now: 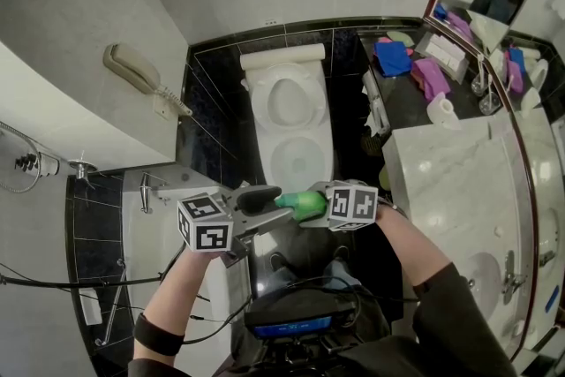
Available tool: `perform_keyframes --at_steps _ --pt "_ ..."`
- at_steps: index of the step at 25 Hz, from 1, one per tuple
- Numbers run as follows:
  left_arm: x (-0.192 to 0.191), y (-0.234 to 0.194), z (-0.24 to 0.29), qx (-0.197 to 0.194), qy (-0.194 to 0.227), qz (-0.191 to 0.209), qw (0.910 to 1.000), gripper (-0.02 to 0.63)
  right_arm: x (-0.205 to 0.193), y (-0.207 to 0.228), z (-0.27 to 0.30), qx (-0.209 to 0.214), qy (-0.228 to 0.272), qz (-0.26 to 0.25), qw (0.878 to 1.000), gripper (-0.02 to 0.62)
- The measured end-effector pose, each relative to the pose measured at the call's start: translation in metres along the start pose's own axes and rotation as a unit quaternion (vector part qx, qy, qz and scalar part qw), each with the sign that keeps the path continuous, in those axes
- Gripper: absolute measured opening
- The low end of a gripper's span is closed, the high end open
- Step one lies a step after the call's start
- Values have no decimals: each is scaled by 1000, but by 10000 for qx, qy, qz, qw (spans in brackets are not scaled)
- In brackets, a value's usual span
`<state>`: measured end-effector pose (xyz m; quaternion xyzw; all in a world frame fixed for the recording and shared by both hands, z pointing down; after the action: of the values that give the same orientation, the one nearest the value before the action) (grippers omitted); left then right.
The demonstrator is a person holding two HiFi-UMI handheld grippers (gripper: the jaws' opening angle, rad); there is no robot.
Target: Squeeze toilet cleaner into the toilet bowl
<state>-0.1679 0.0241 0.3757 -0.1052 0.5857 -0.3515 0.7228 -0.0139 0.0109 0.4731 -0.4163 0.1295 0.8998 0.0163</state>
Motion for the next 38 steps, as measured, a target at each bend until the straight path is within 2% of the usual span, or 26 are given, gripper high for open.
perform_keyframes --at_steps 7,8,9,11,13,16,18,20,24,26,27,28,30,32,33,34,35,36,37,38 --pt "1 1 7 87 -172 113 9998 234 2 -1 2 39 15 1 10000 192" --pt "1 2 8 79 -202 201 9996 153 2 0 1 44 25 12 10000 192" --pt "1 2 9 67 -236 288 9993 121 2 0 1 47 30 20 10000 192" --pt "0 4 10 59 -333 456 9984 121 1 -1 0 57 12 21 10000 192" --pt "0 5 11 90 -471 757 9960 121 0 -2 0 87 -21 32 10000 191" --pt "0 11 13 155 -707 1621 9841 121 -2 -4 1 195 -6 72 9998 190" --pt "1 19 14 130 -861 2347 9682 121 -5 -3 3 271 25 47 9996 190" --pt "2 29 14 38 -989 3151 9439 121 -7 -4 6 348 43 12 9994 190" --pt "-8 38 11 61 -1184 4621 8789 121 -4 -8 8 573 100 -3 9983 190" --pt "-11 43 11 61 -1252 5227 8433 121 -1 -13 6 706 137 35 9974 190" --pt "-10 47 11 82 -1278 5431 8299 121 1 -16 6 773 149 72 9969 190" --pt "-8 51 12 120 -1299 5552 8214 121 2 -17 6 820 158 102 9965 190" --pt "-7 55 13 191 -1321 5664 8132 121 -2 -17 8 840 168 119 9962 190" --pt "-9 55 14 266 -1300 5660 8137 127 -8 -14 11 813 176 109 9965 190" --pt "-11 53 14 293 -1287 5594 8183 132 -8 -14 11 811 176 117 9965 190" --pt "-13 50 15 282 -1282 5468 8269 154 -6 -15 10 810 167 130 9965 190" --pt "-16 45 15 225 -1269 5257 8409 254 -4 -15 9 797 150 140 9966 190" --pt "-16 42 16 137 -1217 4947 8604 313 -3 -15 8 760 124 140 9969 190" --pt "-12 40 16 37 -1117 4568 8825 360 -3 -15 8 702 85 131 9974 190" --pt "-7 38 15 -47 -986 4152 9044 374 -4 -14 8 629 37 113 9979 190"
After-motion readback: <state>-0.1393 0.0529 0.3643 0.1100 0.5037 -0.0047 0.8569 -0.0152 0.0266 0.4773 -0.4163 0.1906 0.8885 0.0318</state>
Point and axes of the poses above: the fingertips, and each gripper's own axes: z forward along the fingers, y to its right, x out of its top, the point moved 9 cm from there along -z, backward along the fingers, and after that the axes turned 2 degrees about z, right-handed, at the moved point
